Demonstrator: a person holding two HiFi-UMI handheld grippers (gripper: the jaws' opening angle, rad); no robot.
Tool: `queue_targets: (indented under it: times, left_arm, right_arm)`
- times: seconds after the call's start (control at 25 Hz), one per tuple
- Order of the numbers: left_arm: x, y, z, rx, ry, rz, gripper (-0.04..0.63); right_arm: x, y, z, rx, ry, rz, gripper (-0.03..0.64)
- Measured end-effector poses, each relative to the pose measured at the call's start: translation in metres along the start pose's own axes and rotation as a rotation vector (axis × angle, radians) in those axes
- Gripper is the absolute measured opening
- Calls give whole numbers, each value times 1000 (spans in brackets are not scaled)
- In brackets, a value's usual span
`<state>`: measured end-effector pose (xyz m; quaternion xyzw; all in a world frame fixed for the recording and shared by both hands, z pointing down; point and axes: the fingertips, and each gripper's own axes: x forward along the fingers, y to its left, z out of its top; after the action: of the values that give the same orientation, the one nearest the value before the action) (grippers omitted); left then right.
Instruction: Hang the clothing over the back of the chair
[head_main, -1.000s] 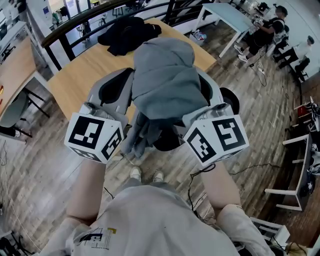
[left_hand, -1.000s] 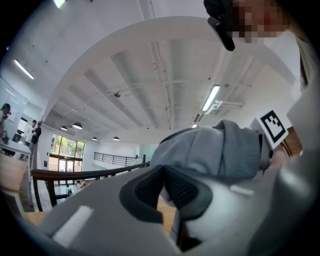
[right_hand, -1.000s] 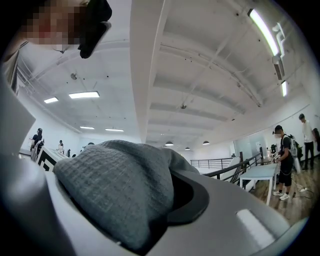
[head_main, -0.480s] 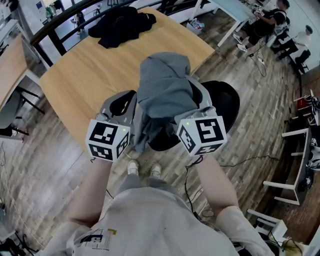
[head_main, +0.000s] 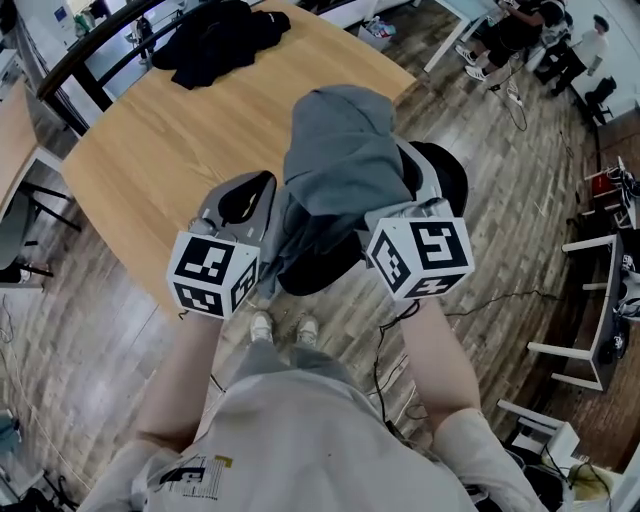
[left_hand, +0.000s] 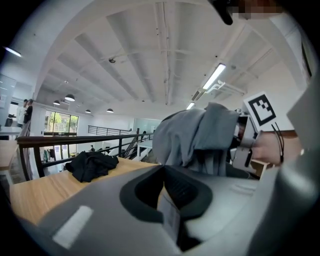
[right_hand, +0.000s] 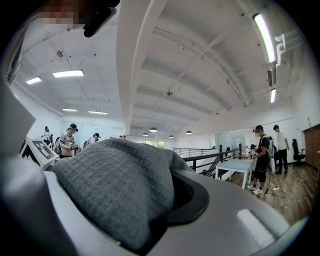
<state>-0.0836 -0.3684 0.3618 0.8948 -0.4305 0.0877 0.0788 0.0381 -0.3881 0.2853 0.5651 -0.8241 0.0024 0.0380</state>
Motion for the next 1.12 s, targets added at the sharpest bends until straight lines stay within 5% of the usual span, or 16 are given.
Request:
queue_targets:
  times: [0.72,1.12]
  left_arm:
    - [57,-112,29,41,-16,-191,2]
    - [76,-174,28,59,-10,-299,2]
  right_arm:
    - [-129,-144,75,-73,-112,-276,63]
    - [-213,-184,27,-59,-21,-407,64]
